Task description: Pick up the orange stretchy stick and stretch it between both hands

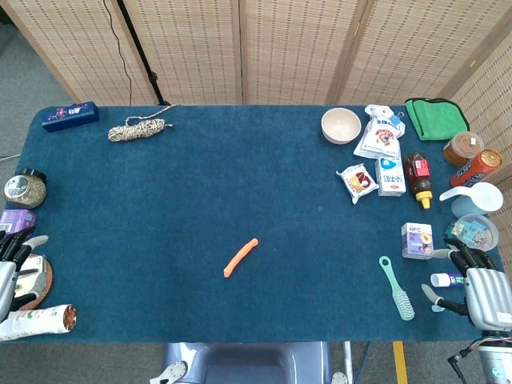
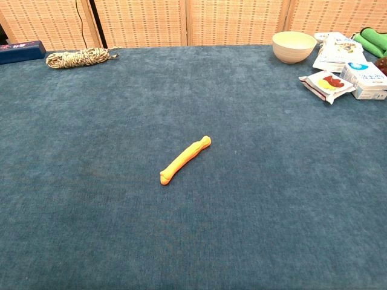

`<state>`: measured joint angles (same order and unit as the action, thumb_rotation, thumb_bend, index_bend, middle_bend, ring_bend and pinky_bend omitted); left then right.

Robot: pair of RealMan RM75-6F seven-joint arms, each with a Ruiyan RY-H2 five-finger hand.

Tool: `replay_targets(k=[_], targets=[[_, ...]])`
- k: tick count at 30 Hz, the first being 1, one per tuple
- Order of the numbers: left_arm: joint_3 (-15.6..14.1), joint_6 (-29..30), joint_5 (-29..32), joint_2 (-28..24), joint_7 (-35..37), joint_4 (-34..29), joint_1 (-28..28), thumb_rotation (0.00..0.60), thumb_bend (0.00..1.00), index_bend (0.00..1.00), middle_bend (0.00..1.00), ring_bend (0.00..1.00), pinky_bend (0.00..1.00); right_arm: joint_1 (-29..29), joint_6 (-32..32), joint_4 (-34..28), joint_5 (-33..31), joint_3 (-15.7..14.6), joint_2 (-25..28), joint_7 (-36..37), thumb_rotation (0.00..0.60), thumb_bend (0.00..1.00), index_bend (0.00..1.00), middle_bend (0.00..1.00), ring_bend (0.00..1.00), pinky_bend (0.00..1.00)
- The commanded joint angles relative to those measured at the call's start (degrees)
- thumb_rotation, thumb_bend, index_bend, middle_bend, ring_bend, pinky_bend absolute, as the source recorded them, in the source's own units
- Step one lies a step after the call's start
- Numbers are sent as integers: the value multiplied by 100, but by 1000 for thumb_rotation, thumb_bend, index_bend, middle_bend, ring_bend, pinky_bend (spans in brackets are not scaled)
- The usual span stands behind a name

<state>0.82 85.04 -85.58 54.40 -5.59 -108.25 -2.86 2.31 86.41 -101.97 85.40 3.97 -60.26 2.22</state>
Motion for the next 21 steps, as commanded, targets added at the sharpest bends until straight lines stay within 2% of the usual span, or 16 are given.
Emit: replay_targets(k=[1,21], targets=[[-17,-19,-6,4,-8,-2,-2,600,387,235,126,124,48,11,-24,0,-4,-2,2,-7,600,231,352,251,321,202],[-36,123,-118,-158,128,-49,69,600,386,236,126,124,48,62,-63,4,80,17,25,326,600,232,347,248,321,202]])
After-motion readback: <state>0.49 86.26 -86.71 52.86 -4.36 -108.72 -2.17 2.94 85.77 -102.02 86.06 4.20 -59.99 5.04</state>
